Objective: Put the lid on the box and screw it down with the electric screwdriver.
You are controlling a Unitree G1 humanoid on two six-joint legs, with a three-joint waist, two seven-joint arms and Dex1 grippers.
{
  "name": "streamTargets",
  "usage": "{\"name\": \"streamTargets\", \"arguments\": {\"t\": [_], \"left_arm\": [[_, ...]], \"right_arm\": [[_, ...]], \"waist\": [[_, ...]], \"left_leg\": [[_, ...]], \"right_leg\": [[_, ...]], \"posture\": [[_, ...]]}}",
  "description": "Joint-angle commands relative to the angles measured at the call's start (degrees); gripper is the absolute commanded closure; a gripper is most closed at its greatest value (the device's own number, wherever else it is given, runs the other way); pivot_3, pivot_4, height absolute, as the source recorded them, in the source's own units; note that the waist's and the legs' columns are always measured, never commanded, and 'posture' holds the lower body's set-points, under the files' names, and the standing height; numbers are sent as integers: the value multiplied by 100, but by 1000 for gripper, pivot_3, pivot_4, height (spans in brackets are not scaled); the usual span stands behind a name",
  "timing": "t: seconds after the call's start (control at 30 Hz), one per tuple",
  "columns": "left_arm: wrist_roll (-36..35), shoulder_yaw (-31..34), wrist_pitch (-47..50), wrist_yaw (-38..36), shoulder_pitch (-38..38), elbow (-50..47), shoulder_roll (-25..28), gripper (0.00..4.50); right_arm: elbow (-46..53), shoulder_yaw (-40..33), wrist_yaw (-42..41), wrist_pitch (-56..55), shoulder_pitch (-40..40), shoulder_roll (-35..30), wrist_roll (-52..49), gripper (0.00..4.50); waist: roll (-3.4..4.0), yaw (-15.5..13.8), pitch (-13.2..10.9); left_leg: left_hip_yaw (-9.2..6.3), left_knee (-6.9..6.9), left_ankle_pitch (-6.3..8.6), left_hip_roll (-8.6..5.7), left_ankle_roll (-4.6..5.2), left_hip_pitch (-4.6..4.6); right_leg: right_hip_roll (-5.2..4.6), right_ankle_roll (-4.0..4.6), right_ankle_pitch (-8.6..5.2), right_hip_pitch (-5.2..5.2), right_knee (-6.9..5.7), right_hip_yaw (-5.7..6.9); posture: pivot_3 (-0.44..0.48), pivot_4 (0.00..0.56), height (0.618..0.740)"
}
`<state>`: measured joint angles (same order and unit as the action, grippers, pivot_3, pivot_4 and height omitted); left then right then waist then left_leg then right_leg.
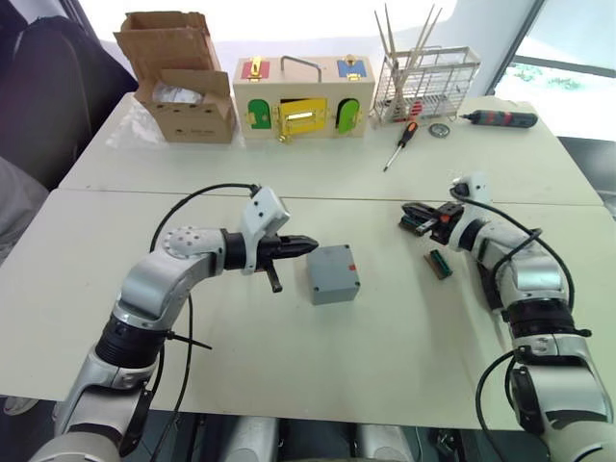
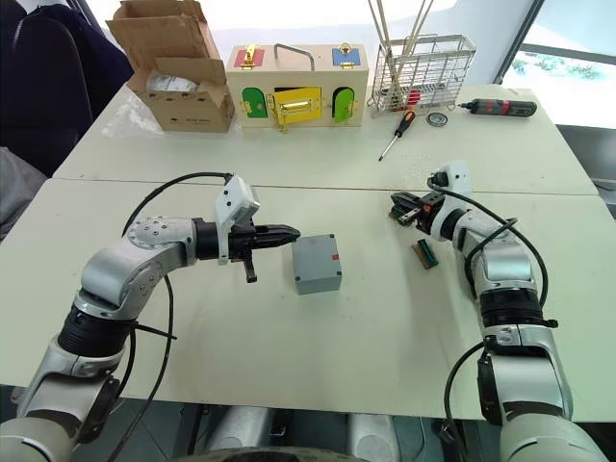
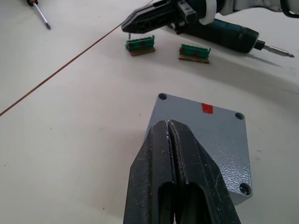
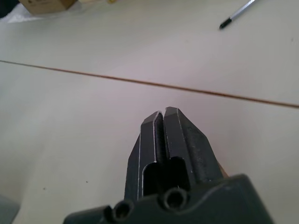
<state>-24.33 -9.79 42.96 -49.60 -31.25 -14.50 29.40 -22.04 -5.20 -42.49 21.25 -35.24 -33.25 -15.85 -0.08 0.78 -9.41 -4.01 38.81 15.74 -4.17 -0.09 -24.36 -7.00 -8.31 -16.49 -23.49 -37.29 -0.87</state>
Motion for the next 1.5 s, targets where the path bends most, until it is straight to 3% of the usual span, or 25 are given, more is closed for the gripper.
{"name": "streamTargets", "arguments": {"t": [0.03,0.2,0.33,0.5,0.8,1.5], "left_arm": [[-6,86,-134,-23,-10,-41,61,4500],[-34,134,-133,-71,-27,-33,128,4500],[-139,149,-69,-488,232,-442,692,4500],[-315,201,16,-720,466,-807,1096,4500],[-403,204,87,-572,551,-957,1130,4500],[-395,49,45,-436,434,-832,979,4500]], "right_arm": [[470,-193,-1,130,-137,-163,-96,4471],[1069,-186,-147,454,-132,-241,-285,4471],[2814,175,-599,1492,335,-169,-1078,4471],[3629,455,-432,1934,778,153,-1361,4471],[3736,800,-304,1970,1019,296,-1280,4471],[3467,687,-191,1818,1098,193,-1135,4471]], "waist": [[0,-3,0],[0,4,0],[0,25,0],[0,-32,0],[0,-10,0],[0,-12,0]], "left_leg": [[0,0,0,0,0,0],[1,-1,0,0,0,0],[0,-8,0,3,0,0],[-5,-14,-3,1,-5,2],[-21,-5,-3,-6,-5,2],[-22,-6,-3,-6,-5,2]], "right_leg": [[0,0,0,0,0,0],[0,0,0,-2,0,-1],[1,0,0,-6,0,0],[0,0,0,-5,0,-4],[1,0,0,3,0,-4],[2,0,0,3,0,-4]], "posture": [[0,150,735],[0,150,735],[0,150,735],[0,150,735],[0,150,735],[0,150,735]]}}
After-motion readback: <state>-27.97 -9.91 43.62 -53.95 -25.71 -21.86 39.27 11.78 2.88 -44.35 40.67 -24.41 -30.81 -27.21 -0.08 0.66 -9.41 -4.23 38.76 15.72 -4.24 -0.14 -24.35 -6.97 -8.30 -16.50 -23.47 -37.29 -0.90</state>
